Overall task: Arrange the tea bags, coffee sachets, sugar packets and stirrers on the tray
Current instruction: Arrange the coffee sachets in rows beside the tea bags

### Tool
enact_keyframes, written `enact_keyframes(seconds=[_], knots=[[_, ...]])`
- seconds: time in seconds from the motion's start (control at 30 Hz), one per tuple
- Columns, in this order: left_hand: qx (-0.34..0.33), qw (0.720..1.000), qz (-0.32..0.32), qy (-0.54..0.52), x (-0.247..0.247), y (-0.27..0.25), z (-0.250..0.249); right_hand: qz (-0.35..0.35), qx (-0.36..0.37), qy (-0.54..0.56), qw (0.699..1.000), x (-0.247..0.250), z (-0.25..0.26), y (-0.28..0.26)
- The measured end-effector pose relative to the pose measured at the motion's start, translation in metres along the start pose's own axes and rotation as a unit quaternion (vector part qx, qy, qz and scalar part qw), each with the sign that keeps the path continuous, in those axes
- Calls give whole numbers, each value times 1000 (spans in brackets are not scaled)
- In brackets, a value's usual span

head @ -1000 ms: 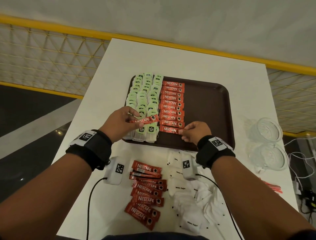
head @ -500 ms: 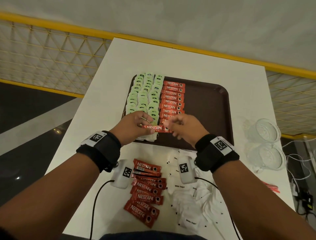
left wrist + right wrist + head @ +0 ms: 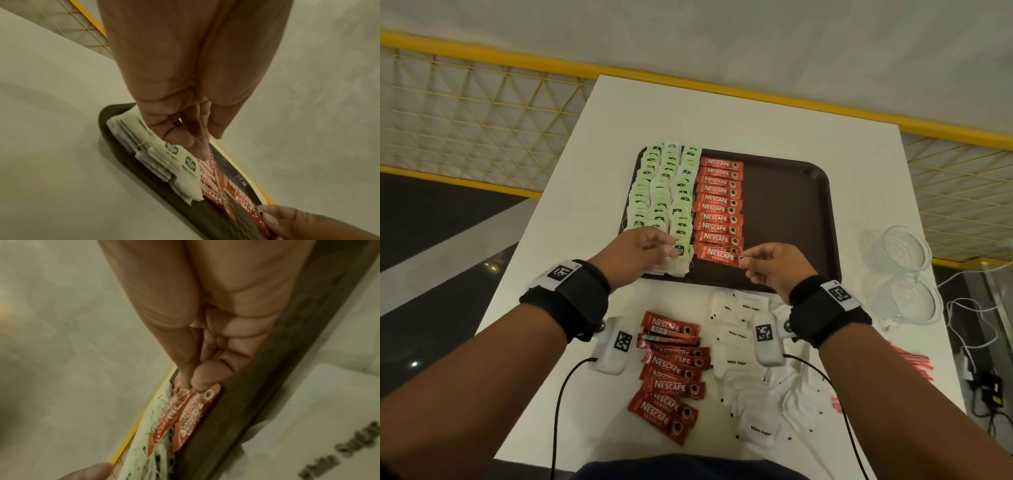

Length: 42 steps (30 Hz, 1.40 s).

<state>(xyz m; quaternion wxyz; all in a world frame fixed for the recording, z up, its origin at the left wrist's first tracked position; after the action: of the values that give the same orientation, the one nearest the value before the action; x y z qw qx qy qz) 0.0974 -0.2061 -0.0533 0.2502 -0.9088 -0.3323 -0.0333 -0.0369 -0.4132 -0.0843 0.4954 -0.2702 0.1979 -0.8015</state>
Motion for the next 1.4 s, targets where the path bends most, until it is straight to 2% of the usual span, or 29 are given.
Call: enact_keyframes(seconds=[0.13,0.37,0.63,0.7,0.8,0.87,0.93,1.03,1.07,1.17,1.27,1.33,1.4], knots=[[-24,997,-35,68,9,-8,3,-34,-23,-75,996,4,-13,12],[-45,987,-9,151,7,-28,20,-139,-24,-175,974,11,-10,21],[-37,966,5,256,-2,-50,43,-141,-21,-222,965,9,-5,21],[-43,961,0,273,-2,-54,46,-149,-2,-236,960,9,1,17],[-53,953,12,297,-8,-61,49,-144,76,-291,943,-2,22,3],[-60,941,37,331,-17,-64,52,-70,124,-348,926,-30,33,-13],[-63,929,58,361,-26,-66,56,36,150,-405,901,-68,33,-34],[-67,903,77,417,-36,-67,65,153,155,-516,829,-114,14,-58],[-68,896,79,433,-39,-67,66,164,159,-542,808,-122,8,-61],[-81,884,76,454,-44,-67,63,174,162,-583,777,-133,-1,-70],[-100,888,66,443,-47,-68,57,182,169,-630,736,-138,-10,-82],[-92,893,57,437,-47,-68,57,166,187,-650,718,-141,-11,-88],[-81,896,52,434,-47,-67,57,147,201,-655,713,-143,-10,-90]])
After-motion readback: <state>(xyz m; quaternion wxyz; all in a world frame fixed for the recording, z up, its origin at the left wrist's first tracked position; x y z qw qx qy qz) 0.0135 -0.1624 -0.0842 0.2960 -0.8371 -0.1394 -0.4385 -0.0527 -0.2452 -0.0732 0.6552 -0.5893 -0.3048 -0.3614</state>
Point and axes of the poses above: each hand's wrist, its own y-axis towards the middle knuckle, its own x-axis out of the back of the hand, z = x × y, the point moved 10 cm from there along y, towards the middle knuckle, and after that the axes turned 3 degrees about -y, right-handed, at the moved point
